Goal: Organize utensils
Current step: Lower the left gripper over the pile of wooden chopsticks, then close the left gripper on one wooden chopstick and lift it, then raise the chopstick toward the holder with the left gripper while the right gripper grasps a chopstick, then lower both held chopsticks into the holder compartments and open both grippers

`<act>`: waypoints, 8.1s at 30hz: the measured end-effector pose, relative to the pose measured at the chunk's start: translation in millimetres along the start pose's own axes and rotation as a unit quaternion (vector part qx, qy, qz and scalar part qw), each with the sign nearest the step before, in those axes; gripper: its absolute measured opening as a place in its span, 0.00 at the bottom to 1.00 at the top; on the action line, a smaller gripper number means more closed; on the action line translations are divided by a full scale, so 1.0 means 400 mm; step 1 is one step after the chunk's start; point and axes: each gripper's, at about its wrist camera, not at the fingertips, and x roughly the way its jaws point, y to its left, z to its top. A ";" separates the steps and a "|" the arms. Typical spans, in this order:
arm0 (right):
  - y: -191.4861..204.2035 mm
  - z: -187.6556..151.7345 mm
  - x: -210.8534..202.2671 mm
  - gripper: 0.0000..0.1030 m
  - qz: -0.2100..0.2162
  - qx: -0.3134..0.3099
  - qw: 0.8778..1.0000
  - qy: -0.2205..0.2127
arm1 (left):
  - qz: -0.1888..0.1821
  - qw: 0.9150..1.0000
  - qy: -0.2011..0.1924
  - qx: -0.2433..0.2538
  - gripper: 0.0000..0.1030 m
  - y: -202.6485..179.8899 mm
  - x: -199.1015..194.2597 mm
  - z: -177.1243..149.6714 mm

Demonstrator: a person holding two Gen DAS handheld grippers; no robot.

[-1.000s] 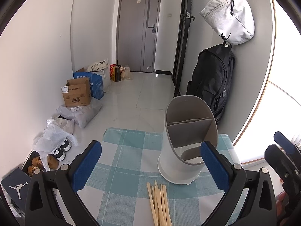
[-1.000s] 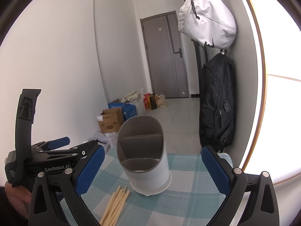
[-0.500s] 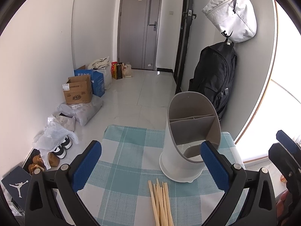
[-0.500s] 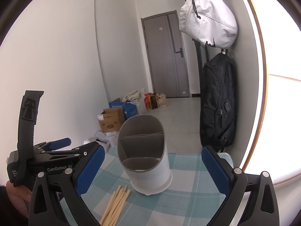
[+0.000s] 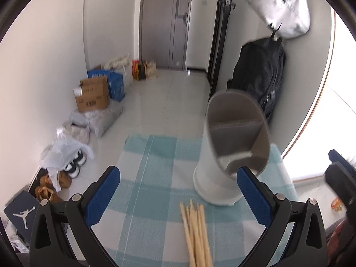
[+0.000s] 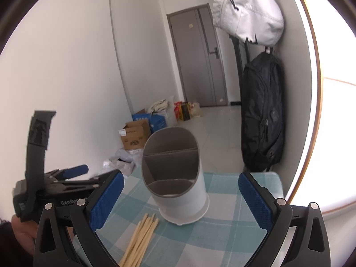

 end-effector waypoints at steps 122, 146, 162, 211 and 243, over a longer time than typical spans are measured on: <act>0.063 -0.139 0.152 0.81 0.067 0.000 0.974 0.218 | -0.079 0.982 0.152 -0.084 0.01 0.153 0.161 -0.071; 0.272 -0.193 0.495 0.26 -0.006 -0.101 0.913 0.396 | -0.151 0.976 0.048 -0.148 0.01 0.295 0.020 -0.033; 0.307 -0.196 0.526 0.17 -0.022 -0.124 0.901 0.416 | -0.165 0.973 0.044 -0.153 0.01 0.322 0.006 -0.028; 0.134 0.197 -0.063 0.05 0.141 -0.023 0.990 -0.020 | -0.139 0.990 -0.029 -0.021 0.01 0.063 -0.188 0.167; 0.008 0.368 0.214 0.05 0.095 -0.079 0.992 -0.039 | -0.134 0.988 -0.079 0.015 0.01 -0.024 -0.001 0.338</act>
